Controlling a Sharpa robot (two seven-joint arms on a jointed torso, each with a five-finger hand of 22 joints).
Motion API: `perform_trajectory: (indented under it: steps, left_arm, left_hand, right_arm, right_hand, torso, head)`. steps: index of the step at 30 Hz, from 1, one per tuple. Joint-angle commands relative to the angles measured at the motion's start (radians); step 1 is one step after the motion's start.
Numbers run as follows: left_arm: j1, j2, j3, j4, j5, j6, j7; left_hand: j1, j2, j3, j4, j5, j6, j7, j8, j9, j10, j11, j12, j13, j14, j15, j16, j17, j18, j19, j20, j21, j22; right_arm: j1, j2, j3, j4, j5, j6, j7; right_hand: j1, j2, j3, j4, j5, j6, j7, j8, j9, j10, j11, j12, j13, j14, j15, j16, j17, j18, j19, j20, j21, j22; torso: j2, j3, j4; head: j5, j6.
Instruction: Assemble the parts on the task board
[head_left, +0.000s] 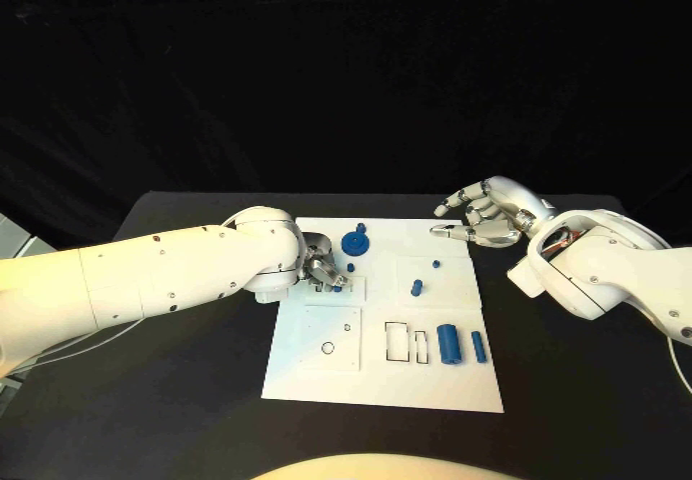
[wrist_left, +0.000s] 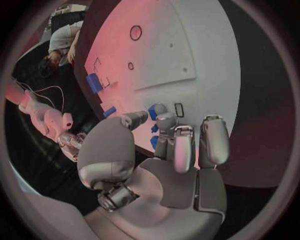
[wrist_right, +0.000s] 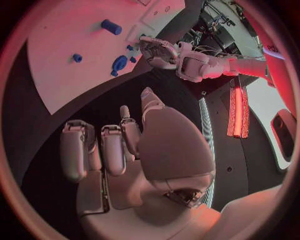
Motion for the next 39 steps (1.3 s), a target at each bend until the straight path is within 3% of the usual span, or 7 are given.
perform_trajectory:
  steps: [1, 7, 14, 18, 22, 30, 39]
  left_arm:
    - [-0.002, -0.001, -0.001, 0.004, 0.01, 0.004, 0.001]
    - [-0.002, -0.017, 0.007, 0.021, 0.028, -0.005, 0.001]
    - [0.009, -0.047, 0.045, 0.049, 0.078, -0.012, 0.002]
    - [0.034, -0.063, 0.066, 0.053, 0.114, -0.007, 0.003]
    - [0.081, -0.078, 0.081, 0.036, 0.135, 0.01, 0.006]
    - [0.131, -0.052, 0.087, -0.056, 0.119, 0.034, 0.026]
    - [0.138, 0.031, 0.081, -0.217, 0.08, 0.057, 0.051]
  left_hand:
    - [0.001, -0.008, -0.039, 0.004, -0.005, 0.001, 0.003, -0.004, -0.002, 0.003, 0.005, 0.005, -0.001, 0.101, -0.003, 0.005, 0.261, -0.016, 0.008, -0.002, -0.005, 0.001]
    - [-0.014, -0.017, -0.106, 0.007, -0.006, 0.002, 0.002, -0.006, -0.003, 0.002, 0.004, 0.005, -0.002, 0.101, -0.004, 0.005, 0.259, -0.015, 0.008, -0.003, -0.006, 0.001]
    - [-0.02, -0.012, -0.177, 0.007, -0.006, -0.026, 0.01, -0.027, -0.011, -0.025, 0.01, -0.015, -0.038, 0.092, 0.0, -0.009, 0.231, -0.012, -0.005, -0.002, -0.016, -0.016]
    - [0.024, 0.006, -0.228, 0.007, 0.0, -0.103, 0.053, -0.14, -0.087, -0.05, 0.046, -0.025, -0.062, 0.085, 0.029, -0.017, 0.214, -0.01, -0.015, 0.019, -0.025, -0.027]
    - [0.06, 0.022, -0.261, 0.007, 0.003, -0.109, 0.071, -0.197, -0.14, -0.056, 0.062, -0.025, -0.072, 0.084, 0.045, -0.018, 0.211, -0.008, -0.019, 0.036, -0.028, -0.032]
    - [0.103, 0.031, -0.271, 0.006, 0.008, -0.097, 0.073, -0.212, -0.162, -0.062, 0.064, -0.029, -0.083, 0.082, 0.048, -0.021, 0.206, -0.007, -0.022, 0.041, -0.03, -0.034]
    - [0.121, 0.038, -0.273, 0.006, 0.01, -0.097, 0.074, -0.22, -0.172, -0.071, 0.066, -0.037, -0.096, 0.08, 0.049, -0.024, 0.2, -0.006, -0.025, 0.042, -0.033, -0.039]
  right_arm:
    - [-0.001, -0.001, 0.0, 0.001, -0.01, 0.015, 0.003]
    - [-0.001, 0.0, 0.0, -0.002, -0.01, 0.015, 0.004]
    - [-0.001, 0.003, 0.0, -0.01, -0.01, 0.015, 0.005]
    - [-0.001, 0.004, 0.0, -0.015, -0.01, 0.016, 0.005]
    - [-0.001, 0.006, 0.0, -0.02, -0.01, 0.016, 0.005]
    - [-0.001, 0.007, 0.0, -0.025, -0.01, 0.014, 0.005]
    - [-0.001, 0.01, 0.0, -0.026, -0.01, 0.013, 0.006]
  right_hand:
    - [-0.003, 0.004, -0.007, 0.002, 0.005, -0.008, 0.001, 0.004, -0.001, -0.004, -0.003, -0.003, 0.076, 0.051, 0.006, -0.005, 0.053, 0.014, 0.02, 0.008, -0.006, 0.15]
    - [-0.003, 0.004, -0.007, 0.002, 0.005, -0.008, 0.001, 0.004, -0.001, -0.004, -0.003, -0.003, 0.076, 0.051, 0.006, -0.005, 0.053, 0.014, 0.02, 0.008, -0.006, 0.15]
    - [-0.005, 0.004, -0.008, 0.001, 0.005, -0.008, 0.001, 0.005, -0.001, -0.004, -0.003, -0.003, 0.075, 0.051, 0.006, -0.005, 0.054, 0.014, 0.019, 0.008, -0.007, 0.149]
    - [-0.005, 0.004, -0.008, 0.001, 0.005, -0.008, 0.001, 0.005, -0.001, -0.004, -0.003, -0.003, 0.075, 0.051, 0.006, -0.005, 0.054, 0.014, 0.019, 0.008, -0.007, 0.149]
    - [-0.005, 0.004, -0.008, 0.001, 0.005, -0.008, 0.001, 0.005, -0.001, -0.004, -0.003, -0.003, 0.075, 0.051, 0.006, -0.005, 0.054, 0.014, 0.019, 0.008, -0.007, 0.149]
    - [-0.007, 0.004, -0.009, 0.001, 0.005, -0.008, 0.001, 0.005, -0.001, -0.003, -0.003, -0.002, 0.076, 0.051, 0.006, -0.005, 0.055, 0.014, 0.02, 0.008, -0.005, 0.15]
    - [-0.008, 0.004, -0.009, 0.001, 0.005, -0.008, 0.0, 0.006, -0.001, -0.003, -0.003, -0.003, 0.075, 0.051, 0.005, -0.005, 0.055, 0.013, 0.021, 0.007, -0.005, 0.151]
  torso:
    - [0.0, -0.0008, 0.0007]
    - [-0.002, -0.0013, 0.0005]
    - [-0.003, -0.0004, 0.0008]
    - [-0.001, 0.0, 0.0]
    - [0.0, 0.0015, -0.001]
    - [0.002, 0.0003, -0.0001]
    - [0.004, -0.0005, -0.0024]
  head:
    - [0.001, -0.001]
    - [-0.001, 0.002]
    - [0.0, 0.008]
    - [0.001, 0.015]
    - [0.004, 0.019]
    - [0.006, 0.028]
    - [0.011, 0.033]
